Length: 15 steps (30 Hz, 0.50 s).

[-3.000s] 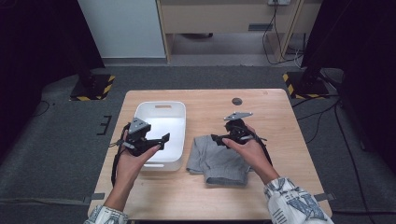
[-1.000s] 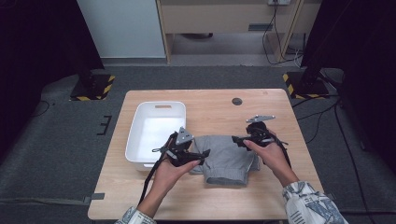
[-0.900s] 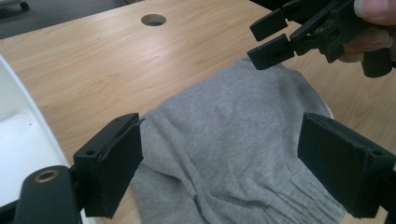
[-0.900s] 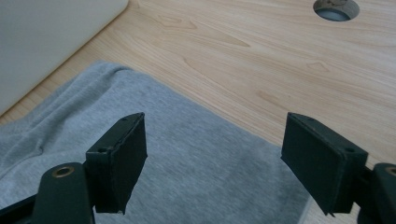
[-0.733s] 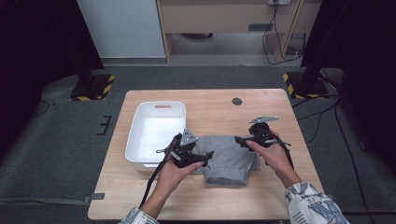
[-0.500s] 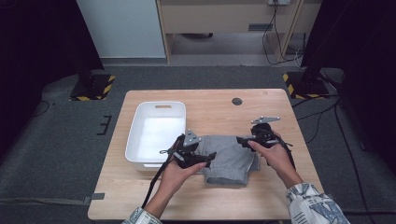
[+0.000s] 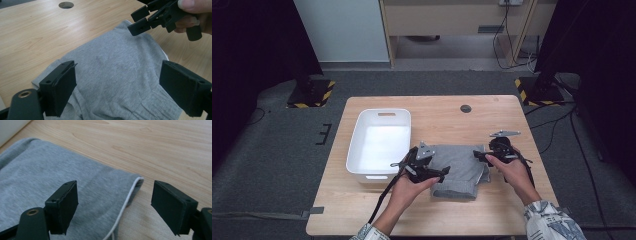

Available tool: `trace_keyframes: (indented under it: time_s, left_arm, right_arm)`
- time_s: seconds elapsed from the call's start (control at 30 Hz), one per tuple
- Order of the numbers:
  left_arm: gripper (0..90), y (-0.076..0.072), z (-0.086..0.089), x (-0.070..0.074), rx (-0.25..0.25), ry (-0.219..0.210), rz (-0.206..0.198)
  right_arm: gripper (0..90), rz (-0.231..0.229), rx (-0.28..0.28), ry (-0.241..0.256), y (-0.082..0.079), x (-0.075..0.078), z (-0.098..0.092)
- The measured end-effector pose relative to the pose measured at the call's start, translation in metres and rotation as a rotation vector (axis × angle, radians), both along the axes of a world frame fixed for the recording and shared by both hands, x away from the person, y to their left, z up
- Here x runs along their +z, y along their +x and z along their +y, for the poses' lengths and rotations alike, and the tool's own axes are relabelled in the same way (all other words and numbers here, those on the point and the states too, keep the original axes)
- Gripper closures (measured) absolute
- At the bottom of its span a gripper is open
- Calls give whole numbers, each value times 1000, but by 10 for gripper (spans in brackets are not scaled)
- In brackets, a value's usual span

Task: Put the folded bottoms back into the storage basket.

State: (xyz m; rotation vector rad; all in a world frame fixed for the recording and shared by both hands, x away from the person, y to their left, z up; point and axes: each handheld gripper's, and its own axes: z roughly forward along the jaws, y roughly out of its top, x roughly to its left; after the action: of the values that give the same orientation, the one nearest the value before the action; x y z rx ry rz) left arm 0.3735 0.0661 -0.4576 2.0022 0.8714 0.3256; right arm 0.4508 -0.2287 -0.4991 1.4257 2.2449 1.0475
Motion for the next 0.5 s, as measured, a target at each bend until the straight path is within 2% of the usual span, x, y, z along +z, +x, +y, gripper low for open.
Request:
trace_keyframes:
  time_s: [0.2,0.37,0.5]
  left_arm:
    - [131,0,-4,-5,-7,4,6]
    - [131,-1,-7,-9,-10,6,10]
    - [131,-3,-11,-11,-18,19,6]
  right_arm:
    - [236,8,-1,4,1,-7,1]
    - [244,38,3,18,6,-14,6]
    - [303,58,24,18,5,-23,13]
